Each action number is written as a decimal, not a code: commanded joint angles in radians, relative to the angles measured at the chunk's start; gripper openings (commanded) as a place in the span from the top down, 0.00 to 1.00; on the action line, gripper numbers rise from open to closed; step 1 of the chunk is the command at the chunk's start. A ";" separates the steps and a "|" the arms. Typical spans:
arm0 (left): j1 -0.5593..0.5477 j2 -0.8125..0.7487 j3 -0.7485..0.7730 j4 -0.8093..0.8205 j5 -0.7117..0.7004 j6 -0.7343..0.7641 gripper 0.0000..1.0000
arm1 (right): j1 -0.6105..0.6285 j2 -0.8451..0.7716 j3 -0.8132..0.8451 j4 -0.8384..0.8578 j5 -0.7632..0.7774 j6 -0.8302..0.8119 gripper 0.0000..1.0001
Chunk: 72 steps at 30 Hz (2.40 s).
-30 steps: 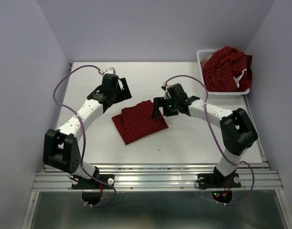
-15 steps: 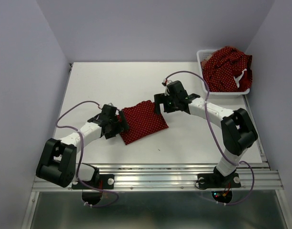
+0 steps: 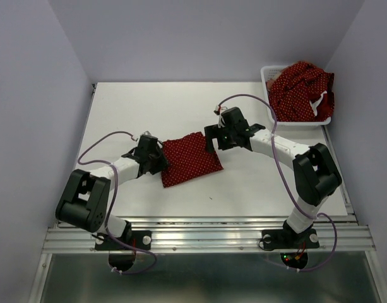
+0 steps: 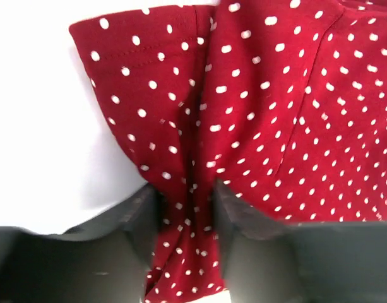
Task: Fold and stack the skirts
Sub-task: Neatly place the folded skirt to the corner, then grab the skirt from the pile
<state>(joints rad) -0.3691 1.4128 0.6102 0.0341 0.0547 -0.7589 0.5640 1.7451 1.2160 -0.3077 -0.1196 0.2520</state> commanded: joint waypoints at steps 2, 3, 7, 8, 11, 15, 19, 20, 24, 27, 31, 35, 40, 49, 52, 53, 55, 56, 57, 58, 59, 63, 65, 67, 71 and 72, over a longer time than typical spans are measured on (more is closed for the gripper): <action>-0.001 0.092 0.117 -0.174 -0.145 0.033 0.76 | 0.002 -0.062 0.031 0.004 0.055 -0.028 0.00; 0.001 0.101 0.137 -0.184 -0.160 0.044 0.79 | 0.002 -0.067 0.030 0.004 0.078 -0.033 0.00; 0.027 0.191 0.332 -0.255 -0.274 0.107 1.00 | 0.002 -0.097 0.024 -0.002 0.113 -0.045 0.00; 0.036 0.210 0.373 -0.264 -0.308 0.130 1.00 | 0.002 -0.104 0.017 -0.002 0.145 -0.046 0.00; 0.064 0.302 0.526 -0.281 -0.404 0.245 1.00 | 0.002 -0.122 0.011 -0.002 0.179 -0.057 0.00; 0.140 0.425 0.726 -0.304 -0.472 0.412 1.00 | -0.007 -0.144 0.005 -0.001 0.213 -0.079 0.00; 0.222 0.552 0.955 -0.303 -0.542 0.579 1.00 | -0.007 -0.159 0.005 -0.001 0.255 -0.097 0.00; 0.234 0.573 0.992 -0.292 -0.541 0.605 1.00 | -0.007 -0.160 0.005 -0.001 0.265 -0.099 0.00; 0.308 0.754 1.247 -0.357 -0.529 0.648 1.00 | -0.016 -0.170 0.001 -0.001 0.330 -0.115 0.00; 0.361 0.883 1.539 -0.425 -0.527 0.650 1.00 | -0.027 -0.183 -0.010 -0.001 0.362 -0.112 0.00; 0.436 0.994 1.712 -0.468 -0.457 0.612 1.00 | -0.036 -0.203 -0.026 -0.001 0.393 -0.106 0.00; 0.484 1.014 1.711 -0.377 -0.428 0.604 1.00 | -0.036 -0.219 -0.029 -0.001 0.419 -0.096 0.00; 0.527 1.048 1.735 -0.289 -0.376 0.647 1.00 | -0.036 -0.216 -0.024 -0.001 0.420 -0.094 0.00; 0.533 1.112 1.781 -0.194 -0.337 0.728 0.86 | -0.036 -0.196 -0.018 -0.010 0.400 -0.080 0.00; 0.533 1.106 1.800 -0.209 -0.351 0.716 0.71 | -0.036 -0.188 -0.010 -0.019 0.400 -0.077 0.00; 0.535 1.098 1.797 -0.214 -0.355 0.714 0.61 | -0.036 -0.187 -0.003 -0.027 0.408 -0.076 0.00; 0.533 1.063 1.794 -0.224 -0.365 0.711 0.39 | -0.046 -0.182 0.010 -0.040 0.439 -0.071 0.00; 0.533 1.048 1.794 -0.230 -0.372 0.707 0.38 | -0.055 -0.183 0.019 -0.042 0.442 -0.066 0.00; 0.533 1.029 1.795 -0.246 -0.378 0.701 0.36 | -0.055 -0.183 0.026 -0.044 0.442 -0.059 0.00; 0.533 0.988 1.794 -0.256 -0.386 0.693 0.35 | -0.067 -0.185 0.042 -0.044 0.436 -0.043 0.00; 0.533 0.965 1.789 -0.267 -0.385 0.679 0.30 | -0.081 -0.187 0.050 -0.044 0.431 -0.037 0.00; 0.532 0.830 1.746 -0.307 -0.380 0.633 0.01 | -0.116 -0.194 0.086 -0.044 0.434 -0.019 0.00; 0.532 0.752 1.709 -0.318 -0.343 0.619 0.01 | -0.140 -0.200 0.109 -0.045 0.457 -0.011 0.00; 0.530 0.680 1.688 -0.341 -0.282 0.604 0.01 | -0.199 -0.206 0.132 -0.044 0.453 0.001 0.00; 0.518 0.551 1.589 -0.378 -0.237 0.554 0.01 | -0.305 -0.176 0.183 -0.044 0.446 -0.025 0.00; 0.513 0.520 1.553 -0.378 -0.233 0.541 0.01 | -0.328 -0.159 0.200 -0.044 0.445 -0.031 0.00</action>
<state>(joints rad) 0.1562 2.0827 2.2524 -0.3244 -0.2302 -0.1585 0.3065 1.5654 1.3365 -0.3683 0.2993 0.2276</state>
